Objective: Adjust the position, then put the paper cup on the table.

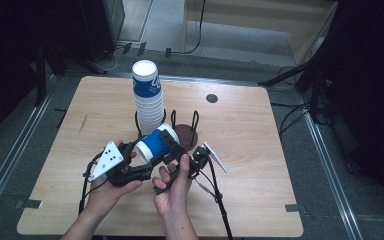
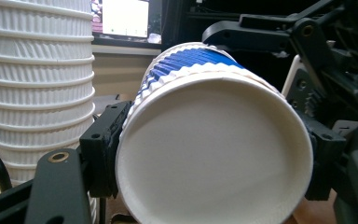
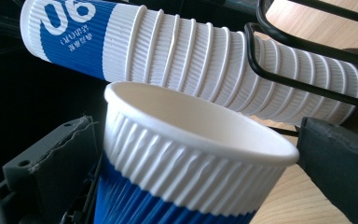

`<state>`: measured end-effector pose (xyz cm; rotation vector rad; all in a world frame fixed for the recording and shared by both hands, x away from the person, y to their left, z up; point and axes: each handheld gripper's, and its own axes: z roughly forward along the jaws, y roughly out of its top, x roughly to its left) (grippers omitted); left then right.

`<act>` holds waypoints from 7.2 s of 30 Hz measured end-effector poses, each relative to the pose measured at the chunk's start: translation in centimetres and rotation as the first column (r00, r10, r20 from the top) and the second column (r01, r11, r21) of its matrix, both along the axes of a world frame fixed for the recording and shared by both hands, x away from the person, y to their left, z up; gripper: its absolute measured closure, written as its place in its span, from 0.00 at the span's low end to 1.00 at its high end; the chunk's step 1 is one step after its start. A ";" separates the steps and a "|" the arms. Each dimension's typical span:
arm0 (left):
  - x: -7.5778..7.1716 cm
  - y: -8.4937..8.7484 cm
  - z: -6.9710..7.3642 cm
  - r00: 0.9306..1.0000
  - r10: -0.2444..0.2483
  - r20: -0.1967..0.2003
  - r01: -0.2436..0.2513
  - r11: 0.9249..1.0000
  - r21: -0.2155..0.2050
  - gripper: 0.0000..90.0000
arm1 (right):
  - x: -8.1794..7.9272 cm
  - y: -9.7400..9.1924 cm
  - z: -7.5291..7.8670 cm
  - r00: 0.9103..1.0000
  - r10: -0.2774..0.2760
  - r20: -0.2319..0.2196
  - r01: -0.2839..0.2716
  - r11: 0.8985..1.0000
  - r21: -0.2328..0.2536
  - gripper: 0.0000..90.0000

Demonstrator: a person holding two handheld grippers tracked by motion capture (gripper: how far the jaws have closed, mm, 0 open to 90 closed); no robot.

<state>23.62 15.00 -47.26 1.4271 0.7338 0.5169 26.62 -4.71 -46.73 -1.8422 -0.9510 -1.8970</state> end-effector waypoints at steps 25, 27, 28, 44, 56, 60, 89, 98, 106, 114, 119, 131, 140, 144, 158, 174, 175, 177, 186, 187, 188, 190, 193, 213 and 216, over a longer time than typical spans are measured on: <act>0.0 0.5 0.2 1.000 0.001 -0.001 -0.001 1.000 0.006 0.28 | 1.2 0.5 -0.5 0.997 0.044 0.057 -0.047 0.997 0.054 0.14; 0.1 0.7 0.2 1.000 -0.003 -0.008 0.003 1.000 0.005 0.27 | 1.2 0.5 -0.5 0.998 0.045 0.054 -0.048 0.997 0.055 0.14; 0.0 0.8 0.2 1.000 -0.002 -0.013 0.002 1.000 0.000 0.27 | 1.1 0.6 -0.5 0.997 0.047 0.058 -0.050 0.997 0.054 0.14; -0.2 2.6 1.1 0.995 0.011 -0.094 -0.013 1.000 -0.023 0.07 | 1.4 -0.5 -0.3 0.995 -0.015 0.103 0.017 1.000 -0.023 0.15; -0.4 3.9 1.5 0.981 0.029 -0.194 -0.020 0.999 0.048 0.00 | 1.0 -1.1 0.4 0.982 -0.060 0.178 0.082 0.989 -0.122 0.15; -0.5 4.0 1.3 0.978 0.039 -0.206 -0.025 0.997 0.074 0.00 | 1.1 -1.3 0.5 0.979 -0.073 0.191 0.102 0.984 -0.147 0.15; 0.4 8.8 -1.8 0.934 0.224 -0.277 -0.172 0.965 0.200 0.00 | 0.8 -1.7 1.3 0.925 -0.084 0.371 0.263 0.845 -0.465 0.15; 0.9 10.5 -3.5 0.911 0.294 -0.290 -0.235 0.946 0.221 0.00 | 0.5 -1.5 1.9 0.890 -0.051 0.454 0.324 0.771 -0.548 0.15; 1.4 12.1 -4.8 0.885 0.348 -0.310 -0.283 0.929 0.237 0.00 | 0.6 -1.8 2.1 0.872 -0.042 0.488 0.361 0.730 -0.581 0.15; 1.5 13.3 -5.3 0.867 0.386 -0.316 -0.318 0.916 0.246 0.00 | 0.8 -2.1 2.3 0.850 -0.018 0.526 0.398 0.675 -0.621 0.15; 1.6 14.0 -5.8 0.857 0.418 -0.301 -0.347 0.900 0.264 0.00 | 0.9 -2.4 2.3 0.829 0.000 0.559 0.431 0.637 -0.639 0.15; 1.6 14.4 -6.8 0.840 0.461 -0.285 -0.391 0.879 0.272 0.00 | 1.6 -3.2 2.4 0.804 0.026 0.594 0.476 0.570 -0.670 0.15; 1.7 14.4 -7.6 0.833 0.472 -0.289 -0.400 0.875 0.275 0.00 | 2.1 -4.0 2.4 0.792 0.047 0.609 0.502 0.518 -0.692 0.15; 1.8 14.4 -7.7 0.836 0.468 -0.288 -0.397 0.877 0.272 0.00 | 2.4 -4.3 2.4 0.790 0.055 0.611 0.504 0.509 -0.698 0.15; 1.7 14.7 -7.8 0.835 0.454 -0.310 -0.392 0.887 0.243 0.00 | 3.5 -5.7 2.7 0.785 0.056 0.617 0.531 0.453 -0.717 0.15; 1.7 14.7 -7.8 0.836 0.453 -0.310 -0.391 0.888 0.241 0.00 | 5.2 -6.8 2.6 0.791 0.053 0.610 0.542 0.404 -0.737 0.15; 1.7 14.7 -7.8 0.836 0.453 -0.309 -0.392 0.888 0.241 0.00 | 5.3 -6.8 2.6 0.791 0.052 0.610 0.543 0.400 -0.738 0.15; 1.7 14.7 -7.8 0.836 0.453 -0.309 -0.391 0.888 0.242 0.00 | 5.5 -7.0 2.5 0.792 0.050 0.609 0.545 0.391 -0.741 0.15; 1.8 14.7 -7.8 0.836 0.452 -0.312 -0.391 0.889 0.240 0.00 | 6.4 -7.9 2.3 0.799 0.047 0.599 0.548 0.355 -0.758 0.15; 1.8 14.7 -7.8 0.836 0.452 -0.312 -0.392 0.888 0.240 0.00 | 6.6 -8.0 2.3 0.800 0.043 0.599 0.550 0.349 -0.759 0.15; 1.8 14.7 -7.8 0.835 0.453 -0.311 -0.392 0.888 0.241 0.00 | 6.7 -8.1 2.3 0.803 0.039 0.594 0.546 0.350 -0.761 0.15; 1.8 14.7 -7.8 0.835 0.453 -0.311 -0.392 0.888 0.241 0.00 | 7.0 -8.3 2.2 0.802 0.040 0.595 0.549 0.341 -0.763 0.15; 1.7 14.7 -7.8 0.835 0.453 -0.311 -0.391 0.888 0.244 0.00 | 7.4 -8.5 2.0 0.799 0.042 0.599 0.556 0.326 -0.765 0.15; 1.7 14.6 -7.8 0.838 0.451 -0.309 -0.389 0.889 0.242 0.00 | 10.1 -9.7 0.4 0.805 0.020 0.592 0.568 0.260 -0.781 0.15; 1.7 14.6 -7.8 0.838 0.450 -0.309 -0.389 0.889 0.241 0.00 | 10.5 -9.9 0.1 0.803 0.014 0.596 0.575 0.246 -0.780 0.15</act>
